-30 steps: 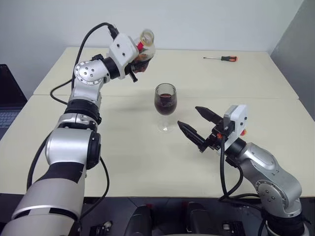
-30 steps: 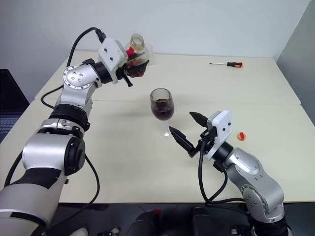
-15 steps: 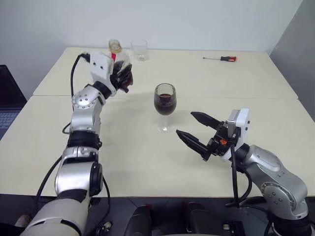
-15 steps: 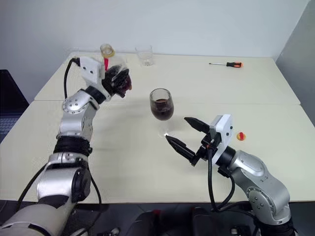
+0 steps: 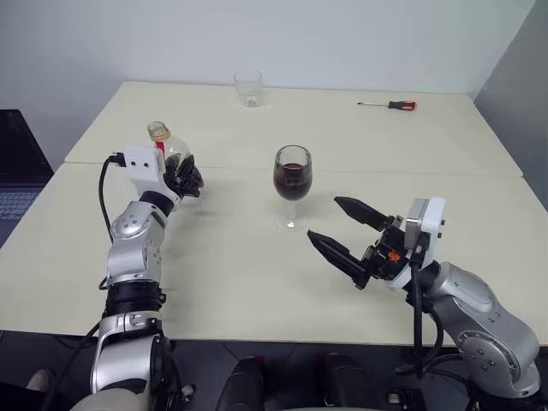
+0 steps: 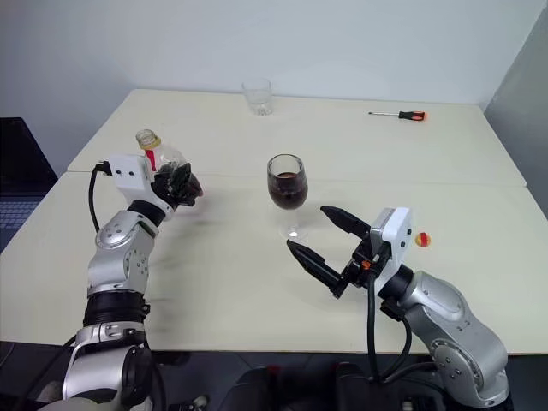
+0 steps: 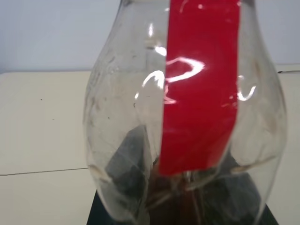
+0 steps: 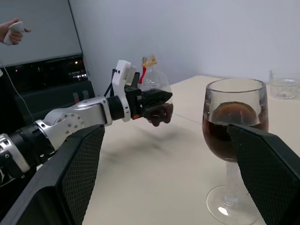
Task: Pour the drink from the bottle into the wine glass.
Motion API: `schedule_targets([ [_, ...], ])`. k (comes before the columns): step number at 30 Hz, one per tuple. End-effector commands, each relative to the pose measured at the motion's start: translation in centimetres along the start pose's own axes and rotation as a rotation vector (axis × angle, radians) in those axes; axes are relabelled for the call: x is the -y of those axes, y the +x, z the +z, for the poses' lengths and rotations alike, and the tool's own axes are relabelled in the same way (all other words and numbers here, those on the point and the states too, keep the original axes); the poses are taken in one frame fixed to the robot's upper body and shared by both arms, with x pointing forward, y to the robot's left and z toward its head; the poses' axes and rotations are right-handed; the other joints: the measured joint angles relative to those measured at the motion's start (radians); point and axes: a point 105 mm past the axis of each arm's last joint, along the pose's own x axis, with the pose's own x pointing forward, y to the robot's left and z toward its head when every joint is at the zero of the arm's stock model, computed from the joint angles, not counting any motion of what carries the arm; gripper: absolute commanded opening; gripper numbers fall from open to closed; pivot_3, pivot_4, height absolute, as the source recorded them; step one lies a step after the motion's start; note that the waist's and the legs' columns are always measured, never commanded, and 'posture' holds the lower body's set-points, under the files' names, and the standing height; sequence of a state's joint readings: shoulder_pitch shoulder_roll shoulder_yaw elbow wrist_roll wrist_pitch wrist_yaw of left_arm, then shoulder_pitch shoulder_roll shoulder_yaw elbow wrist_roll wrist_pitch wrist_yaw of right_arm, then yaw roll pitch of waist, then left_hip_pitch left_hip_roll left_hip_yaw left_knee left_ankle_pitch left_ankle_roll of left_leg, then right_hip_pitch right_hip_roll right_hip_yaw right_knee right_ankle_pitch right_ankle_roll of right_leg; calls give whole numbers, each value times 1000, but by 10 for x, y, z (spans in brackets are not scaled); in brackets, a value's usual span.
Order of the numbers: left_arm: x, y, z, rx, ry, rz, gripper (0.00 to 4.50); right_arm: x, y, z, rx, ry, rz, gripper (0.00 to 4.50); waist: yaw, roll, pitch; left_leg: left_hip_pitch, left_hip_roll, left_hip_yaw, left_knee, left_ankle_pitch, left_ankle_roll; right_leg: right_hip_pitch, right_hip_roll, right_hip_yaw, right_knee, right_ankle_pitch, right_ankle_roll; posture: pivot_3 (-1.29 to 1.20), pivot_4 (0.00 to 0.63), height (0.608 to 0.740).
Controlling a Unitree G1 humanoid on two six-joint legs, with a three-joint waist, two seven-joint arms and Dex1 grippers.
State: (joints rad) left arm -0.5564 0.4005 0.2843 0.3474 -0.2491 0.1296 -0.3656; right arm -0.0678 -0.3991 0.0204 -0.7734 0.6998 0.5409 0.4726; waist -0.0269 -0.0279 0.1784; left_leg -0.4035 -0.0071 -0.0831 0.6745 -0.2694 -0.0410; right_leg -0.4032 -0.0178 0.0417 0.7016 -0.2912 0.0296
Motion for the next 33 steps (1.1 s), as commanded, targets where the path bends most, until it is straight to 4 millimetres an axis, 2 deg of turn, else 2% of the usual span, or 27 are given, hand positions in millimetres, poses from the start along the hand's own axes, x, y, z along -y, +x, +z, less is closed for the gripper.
schedule_targets([
  [1, -9, -7, 21, 69, 18, 33, 1042, -7, -3, 14, 55, -44, -2, 4500, 0, 0, 0, 0, 0, 0, 0, 0, 0, 0, 0, 0, 0, 0, 0, 0, 150, 740],
  [9, -26, -11, 16, 57, 18, 92, 1042, -8, -5, 12, 54, -43, -33, 4500, 0, 0, 0, 0, 0, 0, 0, 0, 0, 0, 0, 0, 0, 0, 0, 0, 150, 740],
  [17, -49, -4, 12, 55, 0, 138, 1042, -5, -3, 11, 50, -52, -39, 4500, 0, -1, -1, 0, 0, 0, 0, 0, 0, 0, 0, 0, 0, 0, 0, 0, 150, 740],
  [25, -45, -9, -8, 16, -16, 142, 1042, -3, -2, 9, 44, -58, -47, 4500, 0, -1, -1, 0, 0, 0, 0, 0, 0, 0, 0, 0, 0, 0, 0, 0, 150, 740],
  [33, -50, -10, -14, -1, -21, 151, 1042, -1, -1, 8, 42, -62, -52, 4500, 0, -1, -1, 0, 0, 0, 0, 0, 0, 0, 0, 0, 0, 0, 0, 0, 150, 740],
])
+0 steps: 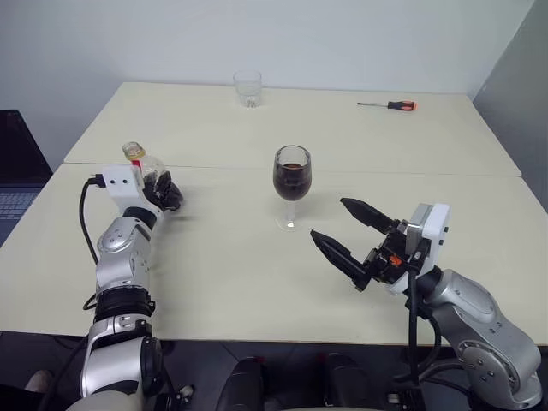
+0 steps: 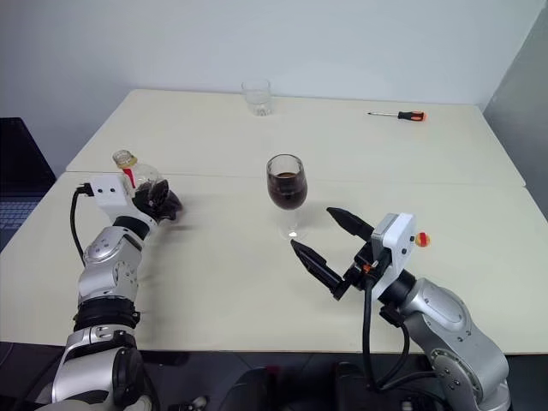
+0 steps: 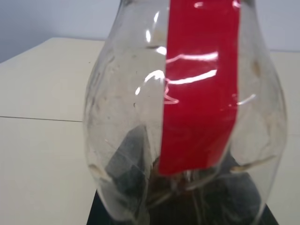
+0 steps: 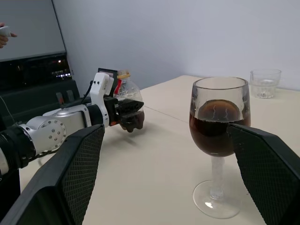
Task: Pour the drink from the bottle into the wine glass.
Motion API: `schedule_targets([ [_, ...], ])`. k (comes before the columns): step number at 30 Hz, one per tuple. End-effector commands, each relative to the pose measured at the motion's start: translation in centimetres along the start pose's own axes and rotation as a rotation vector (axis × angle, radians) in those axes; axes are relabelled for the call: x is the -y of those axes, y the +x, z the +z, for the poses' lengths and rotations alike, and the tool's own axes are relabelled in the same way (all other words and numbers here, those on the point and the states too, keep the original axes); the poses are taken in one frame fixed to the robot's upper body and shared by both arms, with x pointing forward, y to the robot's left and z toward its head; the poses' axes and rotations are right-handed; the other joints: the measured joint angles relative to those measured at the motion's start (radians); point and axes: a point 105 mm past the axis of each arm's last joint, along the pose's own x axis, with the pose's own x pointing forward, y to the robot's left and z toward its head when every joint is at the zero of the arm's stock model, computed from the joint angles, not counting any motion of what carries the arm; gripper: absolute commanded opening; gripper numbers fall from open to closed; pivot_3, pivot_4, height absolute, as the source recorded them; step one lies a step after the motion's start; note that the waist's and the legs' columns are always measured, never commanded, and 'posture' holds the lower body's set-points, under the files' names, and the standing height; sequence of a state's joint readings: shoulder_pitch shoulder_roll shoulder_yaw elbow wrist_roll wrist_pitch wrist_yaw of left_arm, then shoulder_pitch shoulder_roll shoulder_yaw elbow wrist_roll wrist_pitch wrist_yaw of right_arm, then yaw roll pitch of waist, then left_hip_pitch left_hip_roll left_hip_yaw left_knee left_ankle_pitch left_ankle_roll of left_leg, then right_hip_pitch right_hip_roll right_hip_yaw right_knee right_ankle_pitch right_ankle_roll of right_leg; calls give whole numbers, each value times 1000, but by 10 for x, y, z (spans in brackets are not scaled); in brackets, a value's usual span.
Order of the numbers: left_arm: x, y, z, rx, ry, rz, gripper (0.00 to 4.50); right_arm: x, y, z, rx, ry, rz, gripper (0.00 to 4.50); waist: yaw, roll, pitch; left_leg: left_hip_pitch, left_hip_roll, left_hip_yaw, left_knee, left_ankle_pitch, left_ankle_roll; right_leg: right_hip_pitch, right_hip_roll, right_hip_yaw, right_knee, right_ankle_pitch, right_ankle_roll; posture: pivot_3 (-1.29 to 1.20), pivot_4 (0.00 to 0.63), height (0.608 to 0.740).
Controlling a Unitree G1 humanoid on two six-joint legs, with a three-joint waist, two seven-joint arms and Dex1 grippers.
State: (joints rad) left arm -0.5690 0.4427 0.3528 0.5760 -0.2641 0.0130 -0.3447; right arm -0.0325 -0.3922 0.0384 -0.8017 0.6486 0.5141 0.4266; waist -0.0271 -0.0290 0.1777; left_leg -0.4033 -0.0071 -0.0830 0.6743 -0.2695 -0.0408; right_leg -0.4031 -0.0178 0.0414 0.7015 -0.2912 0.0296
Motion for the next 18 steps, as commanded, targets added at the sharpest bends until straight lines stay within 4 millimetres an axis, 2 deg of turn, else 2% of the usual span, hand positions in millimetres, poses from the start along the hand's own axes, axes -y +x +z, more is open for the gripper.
schedule_targets([
  [1, -6, 1, 13, 46, 19, 4, 1042, -1, 2, 10, 41, -30, 4, 4500, 0, 0, 0, 0, 0, 0, 0, 0, 0, 0, 0, 0, 0, 0, 0, 0, 150, 740],
  [11, -4, 4, 8, 35, 21, -5, 1042, 2, 5, 9, 37, -32, -5, 4500, 0, 0, 0, 0, 0, 0, 0, 0, 0, 0, 0, 0, 0, 0, 0, 0, 150, 740],
  [18, -3, 6, 11, 50, 6, -20, 3241, 4, 5, 10, 33, -35, -8, 4500, 0, 0, 0, 0, 0, 0, 0, 0, 0, 0, 0, 0, 0, 0, 0, 0, 150, 740],
])
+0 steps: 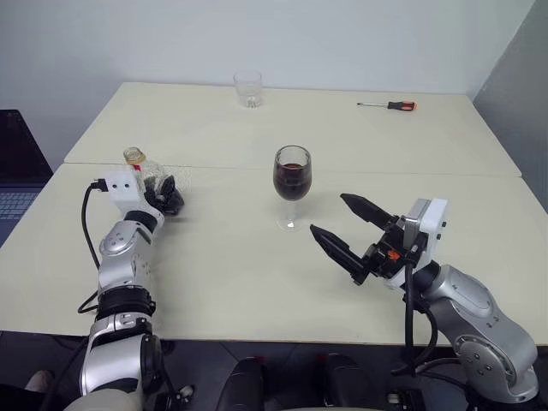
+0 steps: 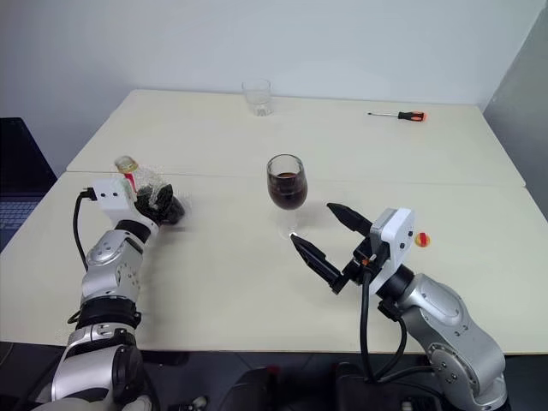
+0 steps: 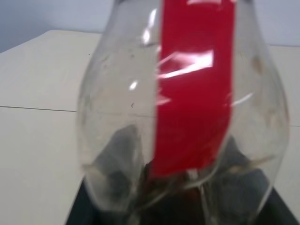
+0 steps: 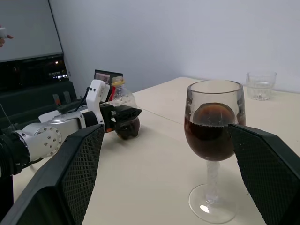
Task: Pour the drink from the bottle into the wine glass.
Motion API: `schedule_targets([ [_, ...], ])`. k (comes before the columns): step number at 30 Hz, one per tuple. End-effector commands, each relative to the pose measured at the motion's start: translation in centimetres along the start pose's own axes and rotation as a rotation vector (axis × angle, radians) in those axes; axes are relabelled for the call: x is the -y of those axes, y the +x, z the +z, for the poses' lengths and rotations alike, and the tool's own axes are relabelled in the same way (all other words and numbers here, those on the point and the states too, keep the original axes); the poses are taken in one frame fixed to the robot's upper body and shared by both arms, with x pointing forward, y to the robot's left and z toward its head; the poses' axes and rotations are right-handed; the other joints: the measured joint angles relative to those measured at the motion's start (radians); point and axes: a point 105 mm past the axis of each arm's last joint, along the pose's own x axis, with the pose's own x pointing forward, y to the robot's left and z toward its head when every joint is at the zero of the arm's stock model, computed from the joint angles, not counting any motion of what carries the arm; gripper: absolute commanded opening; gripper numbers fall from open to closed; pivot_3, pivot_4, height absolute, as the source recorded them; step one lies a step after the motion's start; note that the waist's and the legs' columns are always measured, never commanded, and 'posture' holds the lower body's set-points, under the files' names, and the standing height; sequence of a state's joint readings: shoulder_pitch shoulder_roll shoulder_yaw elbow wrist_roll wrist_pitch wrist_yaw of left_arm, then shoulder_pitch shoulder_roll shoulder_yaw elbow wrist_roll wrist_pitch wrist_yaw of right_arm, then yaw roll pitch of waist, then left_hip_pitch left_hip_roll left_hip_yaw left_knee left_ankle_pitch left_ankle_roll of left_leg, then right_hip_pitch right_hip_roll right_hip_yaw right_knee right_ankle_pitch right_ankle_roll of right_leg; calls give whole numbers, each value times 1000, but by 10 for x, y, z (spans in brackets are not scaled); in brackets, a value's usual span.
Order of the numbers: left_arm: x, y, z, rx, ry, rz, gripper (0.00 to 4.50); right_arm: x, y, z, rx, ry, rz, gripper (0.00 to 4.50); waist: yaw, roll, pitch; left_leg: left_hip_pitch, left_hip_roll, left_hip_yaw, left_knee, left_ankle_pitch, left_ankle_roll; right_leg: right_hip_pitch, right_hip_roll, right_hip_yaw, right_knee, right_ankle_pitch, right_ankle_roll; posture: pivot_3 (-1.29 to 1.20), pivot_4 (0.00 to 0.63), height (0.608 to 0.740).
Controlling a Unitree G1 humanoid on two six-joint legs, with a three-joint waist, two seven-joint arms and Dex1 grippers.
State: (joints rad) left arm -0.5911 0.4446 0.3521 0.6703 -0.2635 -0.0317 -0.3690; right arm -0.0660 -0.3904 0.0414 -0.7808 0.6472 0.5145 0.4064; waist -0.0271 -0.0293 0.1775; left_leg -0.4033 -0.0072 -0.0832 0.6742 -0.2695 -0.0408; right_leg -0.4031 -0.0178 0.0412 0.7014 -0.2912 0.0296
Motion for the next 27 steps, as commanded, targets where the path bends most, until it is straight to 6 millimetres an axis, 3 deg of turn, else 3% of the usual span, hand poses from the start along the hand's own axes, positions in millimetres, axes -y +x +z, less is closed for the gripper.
schedule_targets([
  [1, -1, 4, 22, 75, 19, -15, 3563, -1, 1, 9, 25, -28, 7, 4500, 0, 0, 0, 0, 0, 0, 0, 0, 0, 0, 0, 0, 0, 0, 0, 0, 150, 740],
  [4, -1, 3, 23, 78, 15, -19, 4468, 0, 1, 9, 23, -30, 9, 4500, 0, 0, 0, 0, 0, 0, 0, 0, 0, 0, 0, 0, 0, 0, 0, 0, 150, 740],
  [13, -3, -15, 27, 80, 8, -24, 4468, 0, -2, 7, 11, -29, 12, 4500, -2, 0, 0, 0, 0, 0, 0, 0, 0, 0, 0, 0, 0, 0, 0, 0, 150, 740],
  [22, 5, -54, 30, 40, -28, -26, 4468, 1, -10, 4, -12, -22, -15, 4500, -1, 0, 0, 1, 1, 0, -2, 0, 0, 1, -1, 1, -1, 0, 0, 0, 150, 740],
  [27, 22, -87, 21, -18, -86, -34, 4468, 3, -20, 0, -38, -19, -49, 4500, 0, 0, 0, 4, 1, 0, -4, 0, 0, 5, -1, 1, -4, 0, 0, 0, 150, 740],
])
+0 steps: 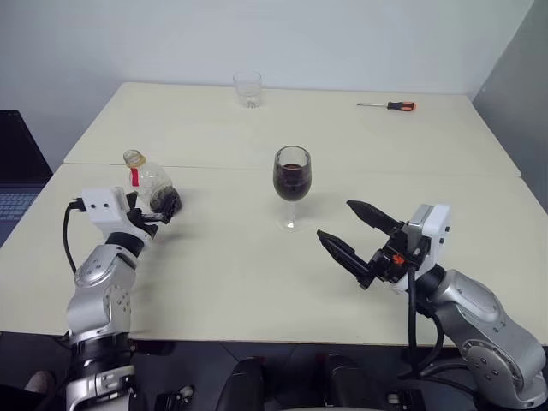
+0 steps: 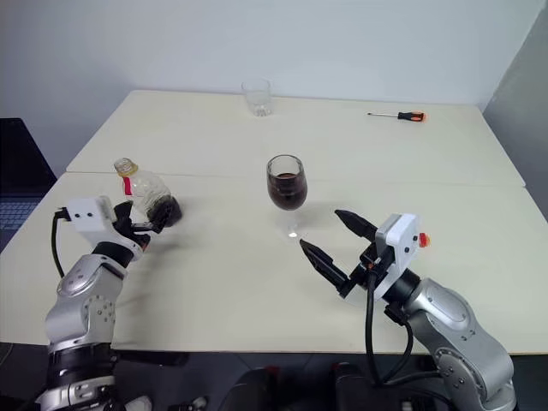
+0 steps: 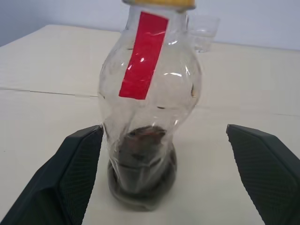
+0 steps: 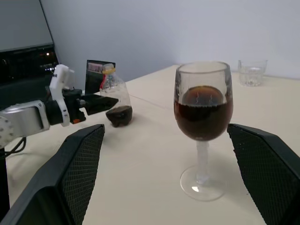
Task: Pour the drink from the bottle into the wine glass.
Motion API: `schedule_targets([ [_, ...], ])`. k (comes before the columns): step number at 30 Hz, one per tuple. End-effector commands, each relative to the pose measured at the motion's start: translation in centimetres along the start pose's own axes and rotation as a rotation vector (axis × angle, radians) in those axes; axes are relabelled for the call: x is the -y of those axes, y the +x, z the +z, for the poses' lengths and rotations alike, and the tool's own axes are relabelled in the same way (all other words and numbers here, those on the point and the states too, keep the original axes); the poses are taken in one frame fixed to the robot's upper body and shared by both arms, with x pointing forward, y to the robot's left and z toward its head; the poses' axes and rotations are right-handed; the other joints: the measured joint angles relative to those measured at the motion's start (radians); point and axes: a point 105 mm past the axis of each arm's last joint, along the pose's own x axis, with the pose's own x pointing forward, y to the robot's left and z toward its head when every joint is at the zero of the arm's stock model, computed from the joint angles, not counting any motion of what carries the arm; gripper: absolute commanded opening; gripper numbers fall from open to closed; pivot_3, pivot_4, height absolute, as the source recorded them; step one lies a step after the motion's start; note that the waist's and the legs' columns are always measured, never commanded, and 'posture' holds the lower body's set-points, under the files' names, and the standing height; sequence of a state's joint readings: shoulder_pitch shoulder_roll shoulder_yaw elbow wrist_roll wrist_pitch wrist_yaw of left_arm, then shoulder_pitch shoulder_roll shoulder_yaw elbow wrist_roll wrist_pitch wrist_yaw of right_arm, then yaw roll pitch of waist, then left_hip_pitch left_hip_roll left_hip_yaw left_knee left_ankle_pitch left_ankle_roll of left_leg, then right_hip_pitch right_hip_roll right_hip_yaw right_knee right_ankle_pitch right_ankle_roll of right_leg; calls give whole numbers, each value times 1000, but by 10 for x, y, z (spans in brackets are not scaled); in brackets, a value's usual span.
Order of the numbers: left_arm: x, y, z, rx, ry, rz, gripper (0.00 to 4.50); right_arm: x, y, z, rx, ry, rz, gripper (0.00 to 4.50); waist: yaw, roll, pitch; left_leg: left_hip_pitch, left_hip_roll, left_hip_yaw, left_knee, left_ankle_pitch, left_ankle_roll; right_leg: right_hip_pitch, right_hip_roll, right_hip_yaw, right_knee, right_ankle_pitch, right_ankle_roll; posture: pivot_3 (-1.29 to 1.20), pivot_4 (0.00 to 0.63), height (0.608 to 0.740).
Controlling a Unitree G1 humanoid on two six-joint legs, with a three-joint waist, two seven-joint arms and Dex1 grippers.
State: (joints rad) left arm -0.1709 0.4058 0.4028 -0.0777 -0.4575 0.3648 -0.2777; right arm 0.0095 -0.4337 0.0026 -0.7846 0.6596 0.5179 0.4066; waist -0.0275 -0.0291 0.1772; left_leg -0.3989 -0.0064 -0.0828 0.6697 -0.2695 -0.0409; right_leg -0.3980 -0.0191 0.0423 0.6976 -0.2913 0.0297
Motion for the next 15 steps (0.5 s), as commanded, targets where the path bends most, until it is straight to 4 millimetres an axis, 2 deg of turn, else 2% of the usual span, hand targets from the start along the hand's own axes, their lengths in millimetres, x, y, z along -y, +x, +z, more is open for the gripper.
schedule_targets([
  [1, 16, -20, 7, 5, -17, -24, 4468, -3, -6, 10, 25, -30, -7, 4500, 0, 0, 0, 1, 0, 0, -1, 0, 0, 2, 0, 0, -1, 0, 0, 0, 150, 740],
  [6, 49, -49, -16, -87, -68, -76, 4468, 11, -14, 3, 8, 30, -150, 4500, 2, 0, 0, 9, 0, -1, -5, 0, 0, 10, 0, 0, -6, 0, 0, 0, 150, 740],
  [10, 72, -57, -23, -119, -88, -123, 4468, 35, -25, -13, -75, 19, -330, 4500, 6, 0, -1, 9, 0, -3, -5, 0, 0, 12, 0, 0, -8, 0, 0, 0, 150, 740],
  [15, 93, -65, -28, -148, -104, -169, 4468, 52, -40, -28, -161, -20, -510, 4500, 4, 0, -1, 11, 0, 0, -7, 0, 0, 12, 1, 0, -8, 0, 0, 0, 150, 740],
])
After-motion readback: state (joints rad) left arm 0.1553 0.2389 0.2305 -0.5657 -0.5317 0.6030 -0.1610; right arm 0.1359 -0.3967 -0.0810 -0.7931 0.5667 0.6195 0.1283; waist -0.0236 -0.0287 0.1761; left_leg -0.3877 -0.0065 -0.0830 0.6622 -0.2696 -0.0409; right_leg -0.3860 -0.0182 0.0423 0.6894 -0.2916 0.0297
